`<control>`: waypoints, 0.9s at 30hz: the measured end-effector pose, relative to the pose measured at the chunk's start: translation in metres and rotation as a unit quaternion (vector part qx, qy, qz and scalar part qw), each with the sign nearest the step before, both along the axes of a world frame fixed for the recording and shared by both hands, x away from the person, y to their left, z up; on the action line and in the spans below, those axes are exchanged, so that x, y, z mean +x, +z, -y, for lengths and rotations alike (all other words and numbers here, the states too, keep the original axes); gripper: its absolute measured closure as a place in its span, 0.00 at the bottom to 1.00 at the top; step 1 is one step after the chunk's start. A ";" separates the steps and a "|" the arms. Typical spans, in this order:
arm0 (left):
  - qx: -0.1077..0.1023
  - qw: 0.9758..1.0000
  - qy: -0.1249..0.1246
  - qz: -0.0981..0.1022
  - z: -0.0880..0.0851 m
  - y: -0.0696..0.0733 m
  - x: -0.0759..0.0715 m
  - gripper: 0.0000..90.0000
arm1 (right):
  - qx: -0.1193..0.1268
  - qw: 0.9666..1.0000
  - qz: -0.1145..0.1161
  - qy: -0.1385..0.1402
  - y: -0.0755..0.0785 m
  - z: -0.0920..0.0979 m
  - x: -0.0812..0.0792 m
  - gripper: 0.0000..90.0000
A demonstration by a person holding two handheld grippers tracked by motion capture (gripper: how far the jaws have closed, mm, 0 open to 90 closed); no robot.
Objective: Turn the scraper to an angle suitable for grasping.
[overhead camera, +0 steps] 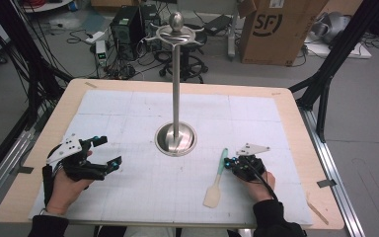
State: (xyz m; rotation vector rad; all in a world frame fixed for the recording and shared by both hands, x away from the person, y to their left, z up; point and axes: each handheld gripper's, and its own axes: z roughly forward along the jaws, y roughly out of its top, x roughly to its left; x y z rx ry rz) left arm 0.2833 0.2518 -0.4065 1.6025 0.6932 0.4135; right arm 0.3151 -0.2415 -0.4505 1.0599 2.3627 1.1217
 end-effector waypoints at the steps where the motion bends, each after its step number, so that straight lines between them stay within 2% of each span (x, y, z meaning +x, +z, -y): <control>1: 0.002 1.000 -0.001 -0.001 0.000 0.000 0.000 0.04 | -0.003 1.000 0.001 0.003 0.000 -0.007 0.003 1.00; 4: 0.006 1.000 -0.001 -0.003 0.000 -0.002 0.000 0.04 | -0.005 1.000 0.005 0.005 0.000 -0.008 0.003 1.00; 5: 0.004 1.000 0.000 -0.002 0.000 -0.002 0.001 0.04 | 0.003 1.000 -0.001 0.007 0.001 -0.007 0.001 1.00; 7: 0.003 1.000 0.002 -0.003 -0.001 -0.002 0.001 0.04 | 0.016 1.000 0.008 0.021 0.005 -0.008 -0.008 1.00; 12: 0.007 1.000 0.005 -0.004 -0.002 -0.004 0.002 0.04 | 0.014 0.998 0.016 0.056 0.010 -0.016 -0.024 1.00; 15: 0.006 1.000 0.005 -0.003 -0.002 -0.003 0.001 0.04 | 0.037 0.997 0.001 0.072 0.010 -0.021 -0.032 1.00; 19: 0.004 1.000 0.006 -0.004 -0.002 -0.004 0.002 0.04 | 0.022 0.995 -0.015 0.095 0.009 -0.034 -0.038 1.00; 23: 0.008 1.000 0.006 -0.004 -0.002 -0.004 0.002 0.04 | 0.016 0.994 -0.019 0.108 0.008 -0.040 -0.040 1.00; 25: 0.009 1.000 0.006 -0.003 -0.002 -0.004 0.002 0.04 | 0.001 0.992 -0.026 0.120 0.006 -0.047 -0.041 1.00; 27: 0.009 1.000 0.007 -0.004 -0.002 -0.004 0.002 0.04 | -0.008 0.992 -0.028 0.121 0.005 -0.049 -0.042 1.00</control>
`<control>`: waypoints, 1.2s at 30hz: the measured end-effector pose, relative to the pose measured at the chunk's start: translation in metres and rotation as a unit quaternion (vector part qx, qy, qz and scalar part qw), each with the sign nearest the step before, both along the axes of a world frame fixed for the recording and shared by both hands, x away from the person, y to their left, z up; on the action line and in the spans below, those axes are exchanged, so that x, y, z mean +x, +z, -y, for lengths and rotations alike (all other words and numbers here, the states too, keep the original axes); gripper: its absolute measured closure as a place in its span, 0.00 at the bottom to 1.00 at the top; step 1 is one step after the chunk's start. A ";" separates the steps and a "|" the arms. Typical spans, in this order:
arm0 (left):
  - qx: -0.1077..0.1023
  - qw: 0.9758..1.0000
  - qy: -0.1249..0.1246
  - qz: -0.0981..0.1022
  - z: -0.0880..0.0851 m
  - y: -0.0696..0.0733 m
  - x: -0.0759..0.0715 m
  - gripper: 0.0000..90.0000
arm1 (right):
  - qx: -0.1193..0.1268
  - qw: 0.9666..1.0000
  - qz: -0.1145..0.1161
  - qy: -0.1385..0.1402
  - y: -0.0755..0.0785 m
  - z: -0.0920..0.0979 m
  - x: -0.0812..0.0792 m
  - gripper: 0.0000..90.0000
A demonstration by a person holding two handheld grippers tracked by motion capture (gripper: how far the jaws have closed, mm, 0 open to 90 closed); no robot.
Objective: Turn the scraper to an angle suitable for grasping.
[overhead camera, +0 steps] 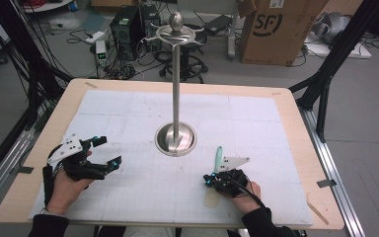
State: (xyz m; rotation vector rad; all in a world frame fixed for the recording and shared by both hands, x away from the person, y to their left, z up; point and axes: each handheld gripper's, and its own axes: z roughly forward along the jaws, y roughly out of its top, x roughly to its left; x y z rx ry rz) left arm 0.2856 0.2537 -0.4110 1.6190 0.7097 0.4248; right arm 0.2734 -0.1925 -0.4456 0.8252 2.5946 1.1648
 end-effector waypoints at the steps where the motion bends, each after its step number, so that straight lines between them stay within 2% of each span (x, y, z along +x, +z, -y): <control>1: 0.001 1.000 0.000 0.000 0.000 0.000 0.000 0.04 | -0.005 1.000 -0.002 0.000 0.001 0.000 -0.001 1.00; 9: 0.004 1.000 -0.002 0.001 0.000 0.000 0.000 0.04 | -0.011 1.000 -0.009 -0.016 0.002 0.014 -0.011 1.00; 14: 0.007 1.000 -0.002 -0.001 0.001 -0.001 0.000 0.04 | -0.013 0.999 -0.015 -0.028 0.003 0.032 -0.011 1.00; 22: 0.009 1.000 -0.002 -0.002 0.002 -0.001 0.001 0.04 | -0.015 0.996 -0.011 -0.090 0.003 0.072 -0.004 1.00; 26: 0.010 1.000 -0.002 -0.001 0.002 -0.001 0.001 0.04 | -0.010 0.996 -0.013 -0.085 0.004 0.075 -0.001 1.00; 27: 0.009 1.000 -0.002 -0.002 0.002 -0.001 0.001 0.04 | 0.002 0.996 -0.013 -0.083 0.005 0.076 0.000 1.00; 28: 0.009 1.000 -0.002 -0.002 0.002 -0.001 0.001 0.04 | 0.016 0.996 -0.009 -0.089 0.007 0.078 0.002 1.00; 30: 0.010 1.000 -0.002 -0.002 0.002 -0.001 0.001 0.04 | 0.022 0.994 0.005 -0.105 0.010 0.080 0.006 1.00; 32: 0.010 1.000 -0.001 -0.003 0.002 -0.001 0.000 0.04 | 0.019 0.991 0.017 -0.135 0.011 0.084 0.015 1.00; 34: 0.013 1.000 -0.001 -0.003 0.003 -0.002 0.000 0.04 | 0.021 0.988 0.008 -0.155 0.009 0.088 0.022 1.00; 36: 0.019 1.000 0.000 -0.002 0.003 -0.002 0.000 0.04 | 0.026 0.986 -0.005 -0.164 0.006 0.091 0.030 1.00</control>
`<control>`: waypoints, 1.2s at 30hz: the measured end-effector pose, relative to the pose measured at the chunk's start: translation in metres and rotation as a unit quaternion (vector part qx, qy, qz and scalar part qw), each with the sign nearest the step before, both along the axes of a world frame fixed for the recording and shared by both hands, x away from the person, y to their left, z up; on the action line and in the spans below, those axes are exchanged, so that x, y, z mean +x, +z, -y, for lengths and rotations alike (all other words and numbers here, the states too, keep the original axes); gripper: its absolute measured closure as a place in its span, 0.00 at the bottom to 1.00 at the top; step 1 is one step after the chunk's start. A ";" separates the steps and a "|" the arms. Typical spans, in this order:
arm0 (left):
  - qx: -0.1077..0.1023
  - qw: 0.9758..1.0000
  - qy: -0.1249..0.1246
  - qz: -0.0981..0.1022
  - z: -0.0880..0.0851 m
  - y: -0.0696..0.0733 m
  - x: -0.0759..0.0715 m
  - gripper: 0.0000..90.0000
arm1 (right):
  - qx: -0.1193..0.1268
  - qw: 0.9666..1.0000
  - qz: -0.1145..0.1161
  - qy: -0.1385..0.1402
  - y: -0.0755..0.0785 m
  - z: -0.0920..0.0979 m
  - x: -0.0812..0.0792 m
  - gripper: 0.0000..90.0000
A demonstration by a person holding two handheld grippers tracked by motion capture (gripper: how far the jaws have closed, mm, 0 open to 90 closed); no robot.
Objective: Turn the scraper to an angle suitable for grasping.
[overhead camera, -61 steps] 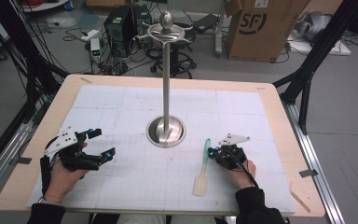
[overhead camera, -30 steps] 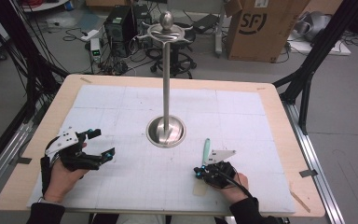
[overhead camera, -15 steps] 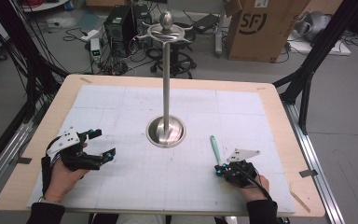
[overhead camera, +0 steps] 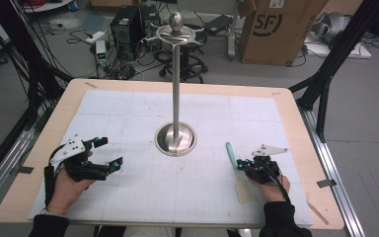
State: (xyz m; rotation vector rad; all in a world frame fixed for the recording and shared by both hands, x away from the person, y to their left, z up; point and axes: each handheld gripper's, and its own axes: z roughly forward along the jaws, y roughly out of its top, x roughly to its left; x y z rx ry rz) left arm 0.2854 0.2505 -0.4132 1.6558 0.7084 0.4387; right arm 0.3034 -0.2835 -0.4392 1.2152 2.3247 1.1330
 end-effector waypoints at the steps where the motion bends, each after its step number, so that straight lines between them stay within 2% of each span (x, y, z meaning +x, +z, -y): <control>1: 0.004 1.000 0.001 0.001 0.000 0.000 0.000 0.04 | 0.002 1.000 -0.003 -0.006 -0.001 0.001 0.003 1.00; 5: 0.015 1.000 0.003 -0.003 0.001 -0.003 0.000 0.04 | -0.006 1.000 -0.012 -0.022 -0.007 0.003 0.013 1.00; 9: 0.017 1.000 0.003 -0.004 0.001 -0.004 0.000 0.04 | -0.003 0.999 0.001 -0.036 -0.009 0.003 0.019 1.00; 13: 0.017 1.000 0.003 -0.004 0.001 -0.004 0.001 0.04 | -0.007 0.999 0.002 -0.033 -0.009 -0.001 0.022 1.00; 20: 0.023 1.000 0.007 -0.009 0.001 -0.005 0.002 0.04 | -0.013 0.999 -0.001 0.031 -0.007 -0.016 0.016 1.00; 23: 0.022 1.000 0.007 -0.008 0.000 -0.005 0.002 0.04 | -0.014 0.999 -0.007 0.050 -0.007 -0.023 0.015 1.00; 25: 0.021 1.000 0.007 -0.009 0.000 -0.006 0.002 0.04 | -0.022 0.998 -0.010 0.052 -0.005 -0.029 0.014 1.00; 26: 0.021 1.000 0.007 -0.009 -0.001 -0.006 0.002 0.04 | -0.029 0.997 -0.011 0.069 -0.004 -0.037 0.013 1.00; 27: 0.021 1.000 0.007 -0.010 0.000 -0.006 0.002 0.04 | -0.029 0.997 -0.011 0.069 -0.004 -0.037 0.013 1.00; 31: 0.016 1.000 0.002 -0.009 -0.001 -0.005 0.002 0.04 | -0.030 0.994 -0.010 0.102 -0.004 -0.048 0.011 1.00; 35: 0.013 1.000 0.004 -0.009 -0.002 -0.005 0.001 0.04 | -0.035 0.994 -0.011 0.099 -0.003 -0.051 0.010 1.00; 36: 0.014 1.000 0.004 -0.009 -0.003 -0.005 0.001 0.04 | -0.031 0.994 -0.015 0.108 -0.003 -0.051 0.010 1.00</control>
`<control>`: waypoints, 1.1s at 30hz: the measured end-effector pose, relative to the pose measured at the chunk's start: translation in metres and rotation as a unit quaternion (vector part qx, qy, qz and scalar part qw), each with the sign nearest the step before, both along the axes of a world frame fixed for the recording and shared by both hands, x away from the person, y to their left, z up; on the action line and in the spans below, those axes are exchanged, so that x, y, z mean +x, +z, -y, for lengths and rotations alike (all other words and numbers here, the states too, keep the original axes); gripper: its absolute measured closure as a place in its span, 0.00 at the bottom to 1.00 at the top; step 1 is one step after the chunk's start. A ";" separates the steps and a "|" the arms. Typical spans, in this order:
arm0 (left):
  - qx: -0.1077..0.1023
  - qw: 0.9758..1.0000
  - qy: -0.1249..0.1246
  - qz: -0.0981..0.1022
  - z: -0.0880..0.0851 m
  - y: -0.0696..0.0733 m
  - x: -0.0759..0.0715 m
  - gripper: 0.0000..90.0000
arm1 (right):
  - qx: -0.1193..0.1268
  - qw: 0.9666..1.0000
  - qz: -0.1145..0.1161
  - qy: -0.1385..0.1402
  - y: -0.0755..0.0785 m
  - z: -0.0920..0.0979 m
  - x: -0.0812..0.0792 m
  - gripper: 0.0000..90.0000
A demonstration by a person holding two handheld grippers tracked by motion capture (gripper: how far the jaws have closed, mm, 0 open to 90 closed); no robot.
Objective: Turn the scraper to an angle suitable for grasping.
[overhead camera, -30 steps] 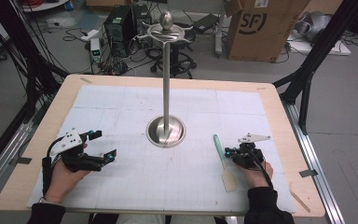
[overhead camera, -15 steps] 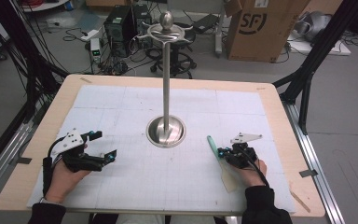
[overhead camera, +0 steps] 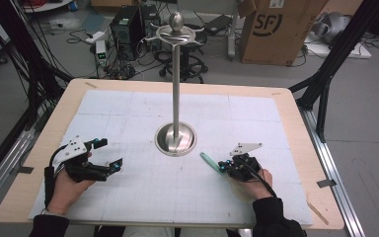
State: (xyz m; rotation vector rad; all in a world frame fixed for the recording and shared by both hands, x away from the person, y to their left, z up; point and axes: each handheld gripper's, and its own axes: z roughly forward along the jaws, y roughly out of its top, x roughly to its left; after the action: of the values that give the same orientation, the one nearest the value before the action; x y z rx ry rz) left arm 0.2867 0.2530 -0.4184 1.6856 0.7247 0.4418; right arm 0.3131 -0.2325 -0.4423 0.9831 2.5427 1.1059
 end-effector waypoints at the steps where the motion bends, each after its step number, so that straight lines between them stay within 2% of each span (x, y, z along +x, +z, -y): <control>1: -0.001 1.000 0.000 0.000 0.000 0.000 0.000 0.04 | 0.005 1.000 -0.006 0.012 0.000 -0.002 -0.001 1.00; 3: -0.002 1.000 0.000 0.001 0.000 0.000 -0.001 0.04 | -0.001 0.999 0.000 0.032 0.000 -0.007 -0.003 1.00; 6: -0.003 1.000 0.001 0.001 0.000 0.000 -0.001 0.04 | 0.000 0.998 -0.008 0.058 0.001 -0.015 -0.005 1.00; 10: -0.027 1.000 -0.005 0.003 -0.001 0.002 -0.002 0.04 | 0.004 0.996 -0.019 0.086 0.001 -0.023 -0.008 1.00; 15: -0.028 1.000 -0.004 0.002 -0.001 0.002 0.000 0.04 | 0.004 0.992 -0.025 0.125 0.001 -0.029 -0.013 1.00; 22: -0.030 1.000 -0.005 0.001 -0.001 0.000 0.003 0.04 | -0.005 0.990 -0.014 0.142 0.003 -0.031 -0.016 1.00; 23: -0.030 1.000 -0.005 0.001 -0.001 0.000 0.003 0.04 | 0.005 0.990 -0.006 0.140 0.005 -0.029 -0.017 1.00; 25: -0.033 0.999 -0.008 -0.001 -0.001 0.000 0.004 0.04 | 0.039 0.991 0.011 0.128 0.014 -0.022 -0.017 1.00; 26: -0.042 0.999 -0.012 -0.004 -0.001 -0.001 0.004 0.04 | 0.055 0.991 0.020 0.121 0.019 -0.017 -0.017 1.00; 29: -0.044 0.999 -0.020 -0.002 0.002 -0.001 0.004 0.04 | 0.082 0.989 0.039 0.118 0.031 -0.004 -0.019 0.98; 31: -0.041 0.999 -0.020 -0.003 0.002 -0.001 0.004 0.04 | 0.087 0.989 0.049 0.110 0.034 0.002 -0.021 0.91; 33: -0.042 0.999 -0.019 -0.001 0.001 -0.001 0.003 0.04 | 0.092 0.989 0.052 0.103 0.034 0.009 -0.020 0.77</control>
State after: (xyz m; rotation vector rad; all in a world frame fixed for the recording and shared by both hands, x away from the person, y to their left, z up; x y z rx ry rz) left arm 0.2901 0.2516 -0.4190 1.6195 0.7022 0.3782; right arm 0.2928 -0.2420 -0.4081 0.6901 2.5385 1.4295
